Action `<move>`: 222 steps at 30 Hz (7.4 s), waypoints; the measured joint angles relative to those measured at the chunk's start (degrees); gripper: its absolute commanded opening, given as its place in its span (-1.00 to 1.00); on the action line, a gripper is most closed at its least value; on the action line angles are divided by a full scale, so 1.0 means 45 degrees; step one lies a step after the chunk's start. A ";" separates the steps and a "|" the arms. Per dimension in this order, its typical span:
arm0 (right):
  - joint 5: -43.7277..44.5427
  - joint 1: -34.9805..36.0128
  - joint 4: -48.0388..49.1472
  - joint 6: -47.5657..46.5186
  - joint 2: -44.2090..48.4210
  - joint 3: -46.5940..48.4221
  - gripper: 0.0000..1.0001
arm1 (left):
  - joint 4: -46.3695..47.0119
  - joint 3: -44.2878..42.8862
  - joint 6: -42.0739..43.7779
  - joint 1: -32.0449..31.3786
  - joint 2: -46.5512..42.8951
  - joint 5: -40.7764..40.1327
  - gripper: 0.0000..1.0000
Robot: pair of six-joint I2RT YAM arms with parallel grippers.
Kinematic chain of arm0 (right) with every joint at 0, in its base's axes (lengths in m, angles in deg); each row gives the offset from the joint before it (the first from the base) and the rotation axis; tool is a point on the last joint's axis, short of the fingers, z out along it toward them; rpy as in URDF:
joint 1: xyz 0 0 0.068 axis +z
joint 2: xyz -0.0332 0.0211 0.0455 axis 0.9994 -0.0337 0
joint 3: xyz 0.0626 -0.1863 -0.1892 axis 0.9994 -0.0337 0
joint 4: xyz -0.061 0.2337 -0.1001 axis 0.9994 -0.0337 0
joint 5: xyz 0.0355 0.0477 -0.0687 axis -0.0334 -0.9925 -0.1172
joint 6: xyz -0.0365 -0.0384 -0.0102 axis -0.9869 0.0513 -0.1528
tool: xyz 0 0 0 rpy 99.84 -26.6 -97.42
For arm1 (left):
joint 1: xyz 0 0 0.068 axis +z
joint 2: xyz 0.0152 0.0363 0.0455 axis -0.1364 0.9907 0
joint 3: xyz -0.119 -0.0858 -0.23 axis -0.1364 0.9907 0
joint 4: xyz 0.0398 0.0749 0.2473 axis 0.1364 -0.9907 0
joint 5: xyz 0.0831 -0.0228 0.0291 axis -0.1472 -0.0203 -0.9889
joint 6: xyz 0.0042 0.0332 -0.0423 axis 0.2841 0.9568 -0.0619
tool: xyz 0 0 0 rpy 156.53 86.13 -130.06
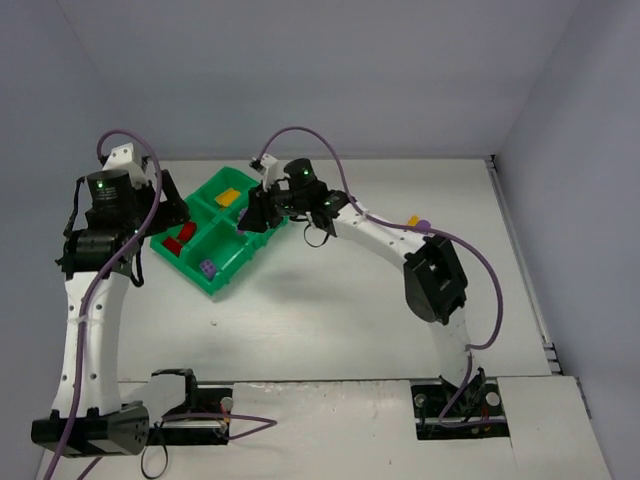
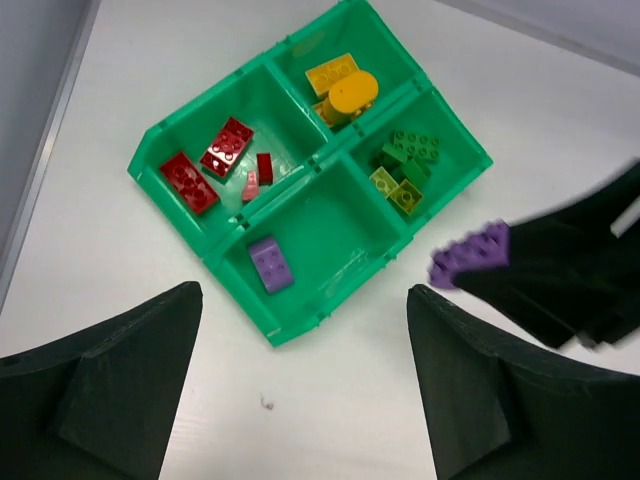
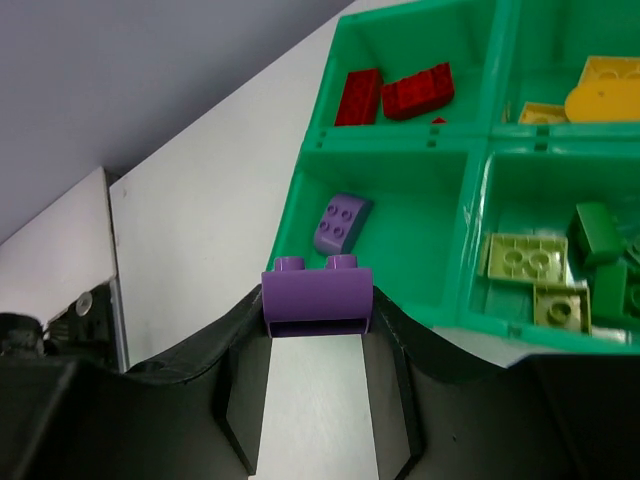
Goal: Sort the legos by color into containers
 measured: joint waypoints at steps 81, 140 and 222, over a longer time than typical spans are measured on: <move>0.7834 -0.9360 -0.4386 0.4265 0.1350 -0.5304 0.64 | -0.0180 0.1651 -0.0262 -0.3084 -0.0481 0.1700 0.54; -0.0986 -0.6305 0.1569 0.3993 1.1346 -1.0739 -0.46 | 0.9865 0.2861 -0.4031 -0.8777 0.2783 0.3211 0.54; -0.6130 -0.5421 -0.0500 -0.0573 0.9544 -0.9330 0.84 | 0.8140 0.2307 0.3104 -0.5887 0.3546 1.3935 -1.00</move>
